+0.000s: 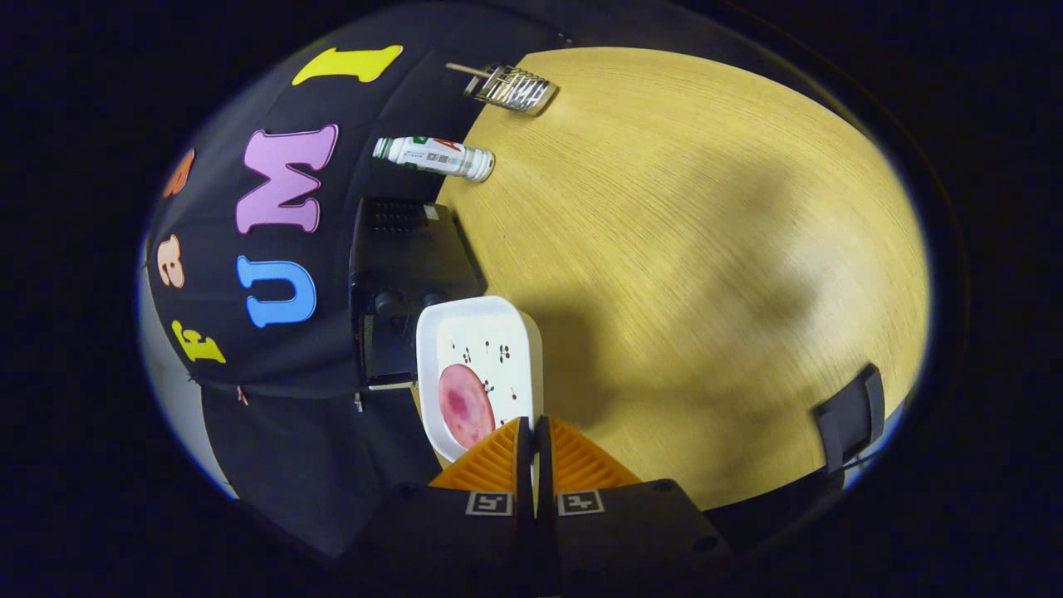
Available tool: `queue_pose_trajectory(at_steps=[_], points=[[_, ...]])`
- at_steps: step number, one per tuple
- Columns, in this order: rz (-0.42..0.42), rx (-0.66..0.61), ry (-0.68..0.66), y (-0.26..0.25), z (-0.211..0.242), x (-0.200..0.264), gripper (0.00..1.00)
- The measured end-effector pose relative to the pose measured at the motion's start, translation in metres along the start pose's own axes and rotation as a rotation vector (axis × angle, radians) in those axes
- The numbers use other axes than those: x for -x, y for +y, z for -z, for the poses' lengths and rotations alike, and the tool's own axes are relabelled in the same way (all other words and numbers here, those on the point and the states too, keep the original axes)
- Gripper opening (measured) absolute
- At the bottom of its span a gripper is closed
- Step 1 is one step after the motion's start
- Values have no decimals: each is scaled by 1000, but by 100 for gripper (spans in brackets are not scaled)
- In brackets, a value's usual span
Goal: Open the toaster oven, put the food inside, and close the toaster oven door.
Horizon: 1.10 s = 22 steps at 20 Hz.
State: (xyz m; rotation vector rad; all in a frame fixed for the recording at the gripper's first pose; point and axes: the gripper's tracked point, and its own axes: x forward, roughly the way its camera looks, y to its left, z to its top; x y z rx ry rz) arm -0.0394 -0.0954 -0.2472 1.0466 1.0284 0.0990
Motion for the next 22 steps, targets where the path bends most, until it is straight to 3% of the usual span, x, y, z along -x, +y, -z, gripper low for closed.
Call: queue_pose_trajectory(at_steps=[5, 14, 22], points=[[-29, -21, -86, 44, 39, -1, 5], [0, 32, -167, 97, 102, -40, 5], [11, 76, -218, 144, 88, -114, 5]])
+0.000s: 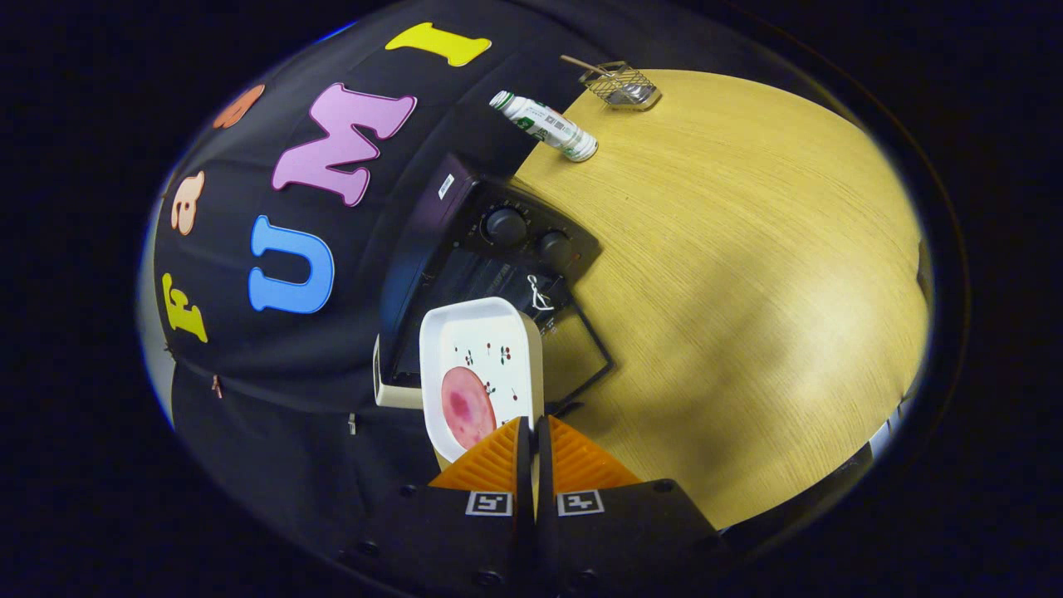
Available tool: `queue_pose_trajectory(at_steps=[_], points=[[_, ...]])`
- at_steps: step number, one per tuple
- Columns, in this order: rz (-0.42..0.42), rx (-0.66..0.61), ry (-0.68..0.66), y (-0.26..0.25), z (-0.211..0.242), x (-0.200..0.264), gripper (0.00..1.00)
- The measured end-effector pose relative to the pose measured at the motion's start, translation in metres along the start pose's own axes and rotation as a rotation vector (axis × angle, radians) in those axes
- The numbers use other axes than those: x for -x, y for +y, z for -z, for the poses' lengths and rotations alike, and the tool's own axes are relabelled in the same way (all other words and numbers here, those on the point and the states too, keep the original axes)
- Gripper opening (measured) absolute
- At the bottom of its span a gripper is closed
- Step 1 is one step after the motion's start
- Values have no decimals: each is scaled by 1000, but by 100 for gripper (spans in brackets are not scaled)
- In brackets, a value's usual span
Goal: Open the toaster oven, put the food inside, and close the toaster oven door.
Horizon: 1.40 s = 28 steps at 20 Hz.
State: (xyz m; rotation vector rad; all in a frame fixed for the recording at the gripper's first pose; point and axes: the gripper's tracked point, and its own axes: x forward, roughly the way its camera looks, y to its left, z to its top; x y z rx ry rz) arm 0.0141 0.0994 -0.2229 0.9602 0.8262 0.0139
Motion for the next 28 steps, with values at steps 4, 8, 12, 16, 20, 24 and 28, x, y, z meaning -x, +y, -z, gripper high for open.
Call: queue_pose_trajectory(at_steps=[4, 8, 12, 16, 20, 24, 28], points=[[27, 1, 9, 8, 13, -49, 5], [17, -42, -17, 24, 15, -89, 5], [-15, -134, -94, 42, -5, -117, 5], [-21, -220, -190, 49, -29, -145, 5], [-9, -282, -206, 54, -36, -168, 5], [25, -311, -211, 53, -40, -181, 5], [-30, -293, -255, 67, -54, -172, 9]])
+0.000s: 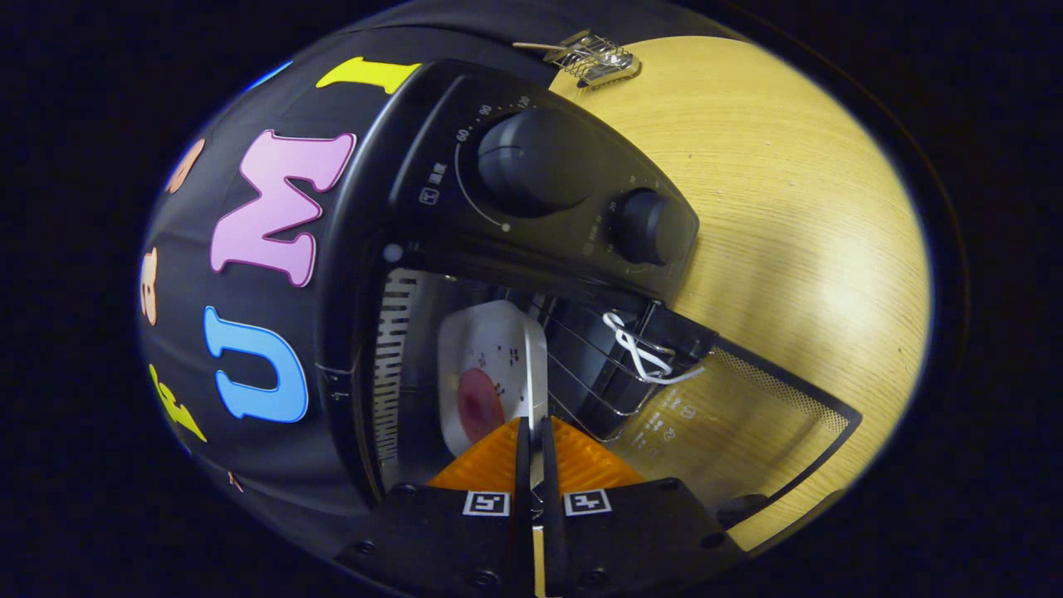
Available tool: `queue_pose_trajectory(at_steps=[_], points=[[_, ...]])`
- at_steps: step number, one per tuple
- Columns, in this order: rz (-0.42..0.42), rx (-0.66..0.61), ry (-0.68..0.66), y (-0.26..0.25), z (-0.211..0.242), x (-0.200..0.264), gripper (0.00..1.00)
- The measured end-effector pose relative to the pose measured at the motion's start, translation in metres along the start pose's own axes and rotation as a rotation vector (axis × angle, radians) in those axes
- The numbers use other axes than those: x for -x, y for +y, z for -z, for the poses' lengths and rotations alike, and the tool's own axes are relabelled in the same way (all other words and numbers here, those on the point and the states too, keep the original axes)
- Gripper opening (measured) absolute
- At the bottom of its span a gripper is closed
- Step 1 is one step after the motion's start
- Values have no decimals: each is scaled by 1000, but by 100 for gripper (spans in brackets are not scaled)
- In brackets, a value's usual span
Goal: Open the toaster oven, put the food inside, and close the toaster oven door.
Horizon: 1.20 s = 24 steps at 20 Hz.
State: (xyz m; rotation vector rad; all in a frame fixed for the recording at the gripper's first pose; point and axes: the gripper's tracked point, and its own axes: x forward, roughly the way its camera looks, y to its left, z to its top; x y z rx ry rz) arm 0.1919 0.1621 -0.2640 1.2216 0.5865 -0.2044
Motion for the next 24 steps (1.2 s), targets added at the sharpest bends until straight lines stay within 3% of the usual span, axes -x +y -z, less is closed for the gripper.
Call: queue_pose_trajectory(at_steps=[3, 6, 7, 9, 10, 14, 21, 24], points=[[-38, 2, 48, 7, 12, 12, 24], [-74, 59, 111, 11, 31, 38, 85], [-71, 84, 120, 8, 35, 48, 91], [-62, 137, 125, 3, 39, 69, 92], [-55, 166, 129, 1, 40, 80, 99], [-43, 282, 106, -5, 41, 117, 98], [-28, 710, 110, -23, 70, 164, 99], [26, 855, 100, -41, 76, 168, 99]])
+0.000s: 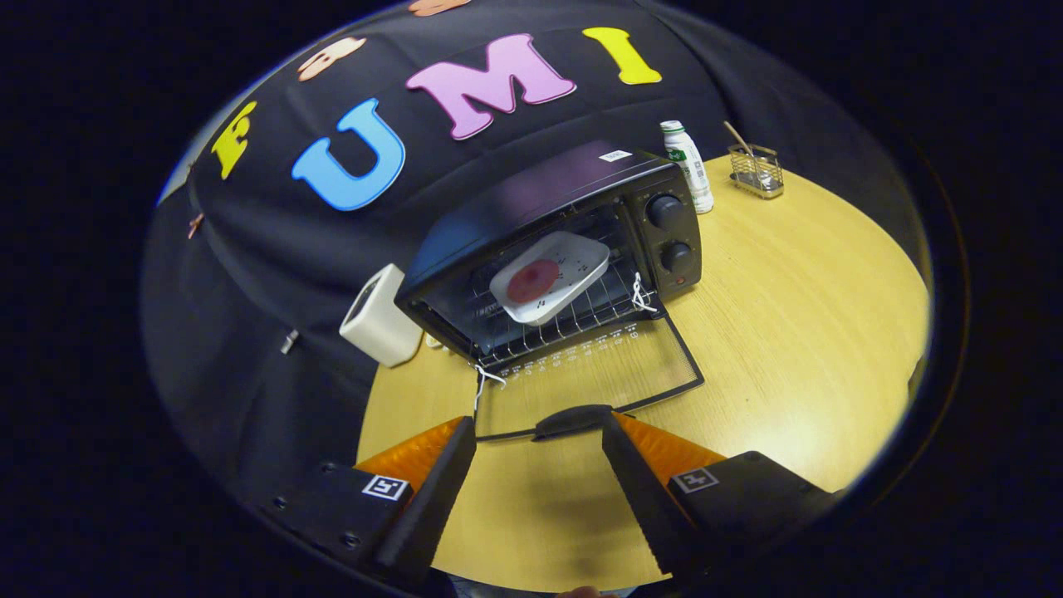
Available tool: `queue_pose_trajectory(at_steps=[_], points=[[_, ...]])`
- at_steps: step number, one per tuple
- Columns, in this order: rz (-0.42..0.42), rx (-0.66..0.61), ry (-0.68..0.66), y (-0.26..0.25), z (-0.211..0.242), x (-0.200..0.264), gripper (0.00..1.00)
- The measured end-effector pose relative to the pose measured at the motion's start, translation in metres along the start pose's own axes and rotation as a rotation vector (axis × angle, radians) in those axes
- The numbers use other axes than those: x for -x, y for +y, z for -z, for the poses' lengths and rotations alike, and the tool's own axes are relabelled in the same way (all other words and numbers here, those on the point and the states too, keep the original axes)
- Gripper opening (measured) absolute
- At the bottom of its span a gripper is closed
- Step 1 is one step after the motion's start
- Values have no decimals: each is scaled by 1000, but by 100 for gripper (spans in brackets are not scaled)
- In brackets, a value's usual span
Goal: Open the toaster oven, put the food inside, and close the toaster oven door.
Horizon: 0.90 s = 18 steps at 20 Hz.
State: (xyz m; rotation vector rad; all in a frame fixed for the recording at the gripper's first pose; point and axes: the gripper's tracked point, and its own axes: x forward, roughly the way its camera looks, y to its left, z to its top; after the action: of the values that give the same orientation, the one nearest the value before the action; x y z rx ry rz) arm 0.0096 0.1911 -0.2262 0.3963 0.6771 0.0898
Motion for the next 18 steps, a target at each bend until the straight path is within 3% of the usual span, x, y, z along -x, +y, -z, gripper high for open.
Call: queue_pose_trajectory(at_steps=[5, 9, 18], points=[[164, 211, 100, -36, 47, -20, 99], [209, 413, 153, -45, 65, -50, 99], [247, 446, 186, -56, 79, -91, 100]])
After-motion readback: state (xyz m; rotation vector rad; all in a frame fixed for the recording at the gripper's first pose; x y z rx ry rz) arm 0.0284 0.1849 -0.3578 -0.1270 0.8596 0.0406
